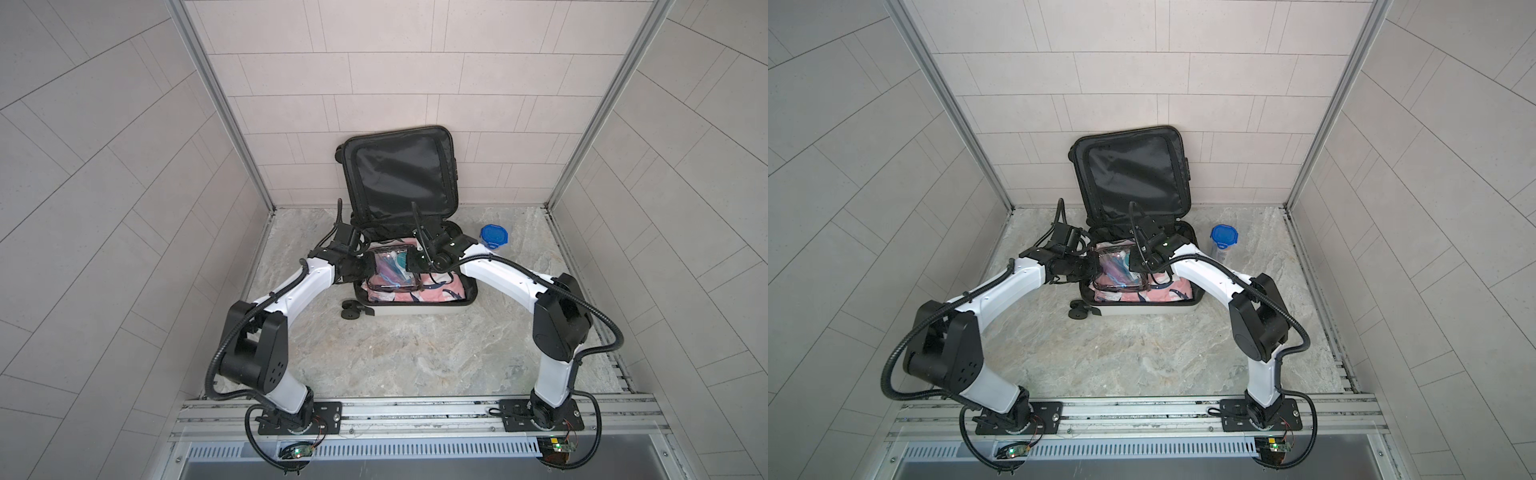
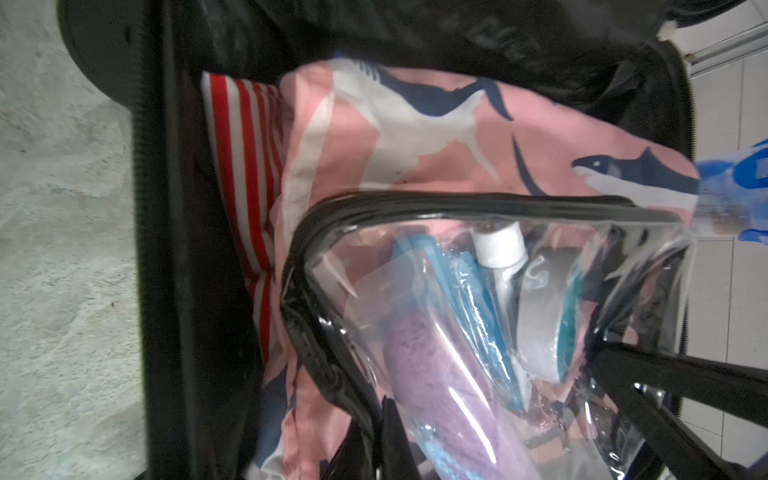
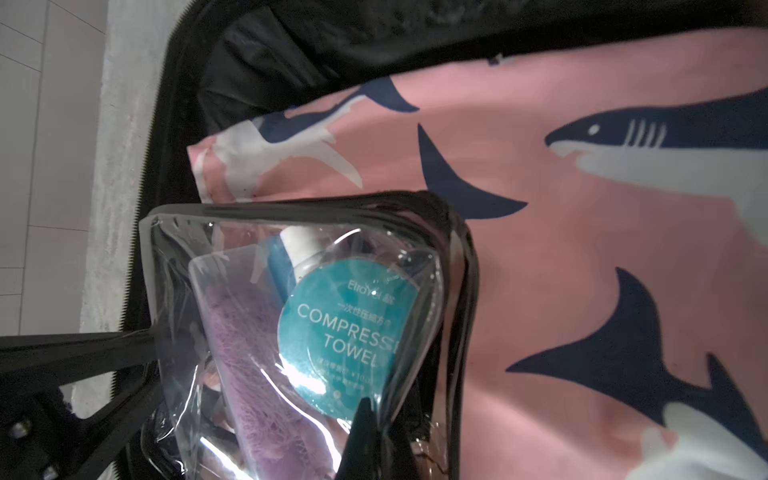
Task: Pack the luggage
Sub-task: 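Carry the pouch over the suitcase and lower it onto the shark-print cloth, then release the pouch with the left gripper while the right gripper grasps the blue-lidded container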
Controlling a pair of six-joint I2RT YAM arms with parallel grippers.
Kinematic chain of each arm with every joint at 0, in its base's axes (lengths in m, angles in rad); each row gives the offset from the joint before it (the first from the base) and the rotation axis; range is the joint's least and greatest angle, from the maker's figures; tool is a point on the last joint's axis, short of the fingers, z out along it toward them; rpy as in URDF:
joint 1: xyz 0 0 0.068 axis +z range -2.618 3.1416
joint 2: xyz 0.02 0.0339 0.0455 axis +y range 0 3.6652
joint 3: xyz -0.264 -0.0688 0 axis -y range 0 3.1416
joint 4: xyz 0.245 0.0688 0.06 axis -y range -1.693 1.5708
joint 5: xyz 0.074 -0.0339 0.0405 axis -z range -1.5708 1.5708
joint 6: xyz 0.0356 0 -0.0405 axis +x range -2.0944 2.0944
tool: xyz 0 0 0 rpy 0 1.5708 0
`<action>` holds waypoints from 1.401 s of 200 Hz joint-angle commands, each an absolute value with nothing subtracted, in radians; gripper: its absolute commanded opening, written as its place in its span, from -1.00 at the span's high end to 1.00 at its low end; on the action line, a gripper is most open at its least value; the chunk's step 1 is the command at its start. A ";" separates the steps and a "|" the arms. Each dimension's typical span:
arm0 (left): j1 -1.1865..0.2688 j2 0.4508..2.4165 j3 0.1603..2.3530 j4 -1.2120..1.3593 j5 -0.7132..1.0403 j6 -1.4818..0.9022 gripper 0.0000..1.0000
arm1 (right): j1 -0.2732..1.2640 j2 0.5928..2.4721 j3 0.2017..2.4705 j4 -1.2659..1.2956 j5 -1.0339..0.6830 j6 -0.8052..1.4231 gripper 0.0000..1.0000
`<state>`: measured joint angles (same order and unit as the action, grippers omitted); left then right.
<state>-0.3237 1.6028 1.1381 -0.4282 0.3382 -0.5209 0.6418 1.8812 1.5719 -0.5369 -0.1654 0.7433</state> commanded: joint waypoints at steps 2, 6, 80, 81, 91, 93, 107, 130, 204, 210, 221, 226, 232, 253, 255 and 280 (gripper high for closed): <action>-0.322 1.638 1.153 -0.387 0.400 -0.471 1.00 | 0.637 1.898 1.616 -0.480 -0.204 0.740 1.00; -0.322 1.644 1.150 -0.384 0.398 -0.470 1.00 | 0.635 1.904 1.616 -0.480 -0.204 0.741 1.00; -0.307 1.687 1.126 -0.369 0.372 -0.453 1.00 | 0.624 1.959 1.581 -0.463 -0.169 0.744 1.00; -0.307 1.687 1.125 -0.370 0.372 -0.452 1.00 | 0.624 1.959 1.581 -0.463 -0.169 0.744 1.00; -0.304 1.683 1.127 -0.375 0.370 -0.451 1.00 | 0.624 1.957 1.585 -0.468 -0.168 0.739 1.00; -0.304 1.683 1.129 -0.376 0.370 -0.450 1.00 | 0.624 1.957 1.586 -0.470 -0.168 0.738 1.00; -0.304 1.670 1.137 -0.393 0.370 -0.443 0.97 | 0.624 1.947 1.596 -0.481 -0.169 0.728 0.92; -0.304 1.623 1.155 -0.421 0.372 -0.422 0.55 | 0.625 1.909 1.616 -0.512 -0.162 0.698 0.47; -0.304 1.433 1.251 -0.571 0.331 -0.373 -0.13 | 0.599 1.772 1.727 -0.734 -0.026 0.552 -0.47; -0.304 1.421 1.252 -0.571 0.327 -0.371 -0.13 | 0.591 1.760 1.730 -0.750 -0.012 0.543 -0.50; -0.304 1.399 1.255 -0.582 0.318 -0.366 -0.14 | 0.574 1.740 1.738 -0.781 0.018 0.523 -0.53; -0.305 1.387 1.257 -0.587 0.318 -0.363 -0.15 | 0.565 1.732 1.744 -0.796 0.034 0.513 -0.53; -0.305 1.371 1.257 -0.594 0.315 -0.359 -0.16 | 0.555 1.723 1.754 -0.819 0.058 0.501 -0.55; -0.318 1.306 1.235 -0.601 0.309 -0.365 -0.28 | 0.517 1.688 1.763 -0.867 0.147 0.435 -0.60; -0.321 1.298 1.231 -0.599 0.309 -0.367 -0.29 | 0.512 1.685 1.762 -0.872 0.155 0.431 -0.61; -0.377 1.216 1.143 -0.571 0.275 -0.408 -0.49 | 0.426 1.658 1.750 -0.912 0.185 0.409 -0.99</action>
